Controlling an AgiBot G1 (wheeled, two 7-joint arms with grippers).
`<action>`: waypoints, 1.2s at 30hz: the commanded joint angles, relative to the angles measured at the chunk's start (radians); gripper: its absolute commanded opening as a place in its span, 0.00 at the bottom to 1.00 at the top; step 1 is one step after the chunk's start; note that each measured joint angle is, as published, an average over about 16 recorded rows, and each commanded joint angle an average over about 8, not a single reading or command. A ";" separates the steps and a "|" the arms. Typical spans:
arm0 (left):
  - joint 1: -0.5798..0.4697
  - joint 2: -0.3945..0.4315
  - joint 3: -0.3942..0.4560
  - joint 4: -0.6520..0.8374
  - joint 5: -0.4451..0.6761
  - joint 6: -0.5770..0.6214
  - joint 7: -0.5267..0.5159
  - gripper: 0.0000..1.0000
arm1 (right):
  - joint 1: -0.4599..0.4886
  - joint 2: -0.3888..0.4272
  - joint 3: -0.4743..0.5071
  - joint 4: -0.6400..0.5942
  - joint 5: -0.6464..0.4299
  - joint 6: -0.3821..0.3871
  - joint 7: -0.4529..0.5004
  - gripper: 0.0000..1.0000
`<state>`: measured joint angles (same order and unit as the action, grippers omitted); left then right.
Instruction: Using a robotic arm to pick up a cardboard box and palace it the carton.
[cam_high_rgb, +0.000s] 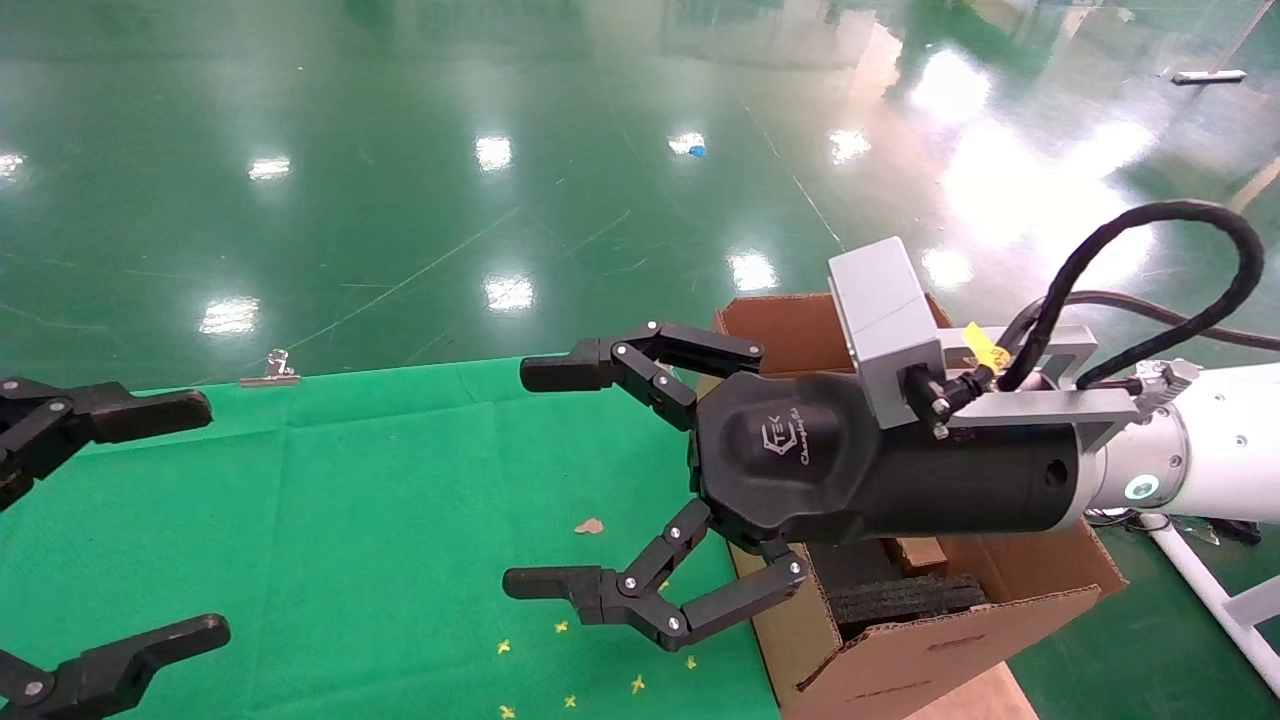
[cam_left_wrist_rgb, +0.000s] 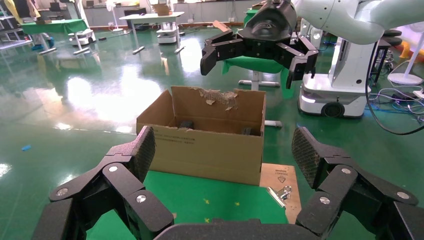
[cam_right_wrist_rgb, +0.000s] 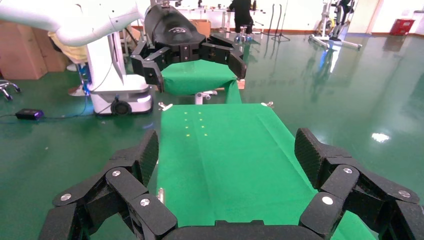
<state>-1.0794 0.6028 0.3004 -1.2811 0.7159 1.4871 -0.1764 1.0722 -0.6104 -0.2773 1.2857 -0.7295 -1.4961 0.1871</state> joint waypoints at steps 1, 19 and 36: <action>0.000 0.000 0.000 0.000 0.000 0.000 0.000 1.00 | 0.001 0.000 -0.001 -0.001 0.000 0.000 0.000 1.00; 0.000 0.000 0.000 0.000 0.000 0.000 0.000 1.00 | 0.002 -0.001 -0.003 -0.002 -0.001 0.001 0.001 1.00; 0.000 0.000 0.000 0.000 0.000 0.000 0.000 1.00 | 0.003 -0.001 -0.004 -0.003 -0.002 0.001 0.001 1.00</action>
<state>-1.0794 0.6028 0.3004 -1.2811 0.7159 1.4871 -0.1764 1.0753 -0.6113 -0.2809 1.2828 -0.7311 -1.4949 0.1882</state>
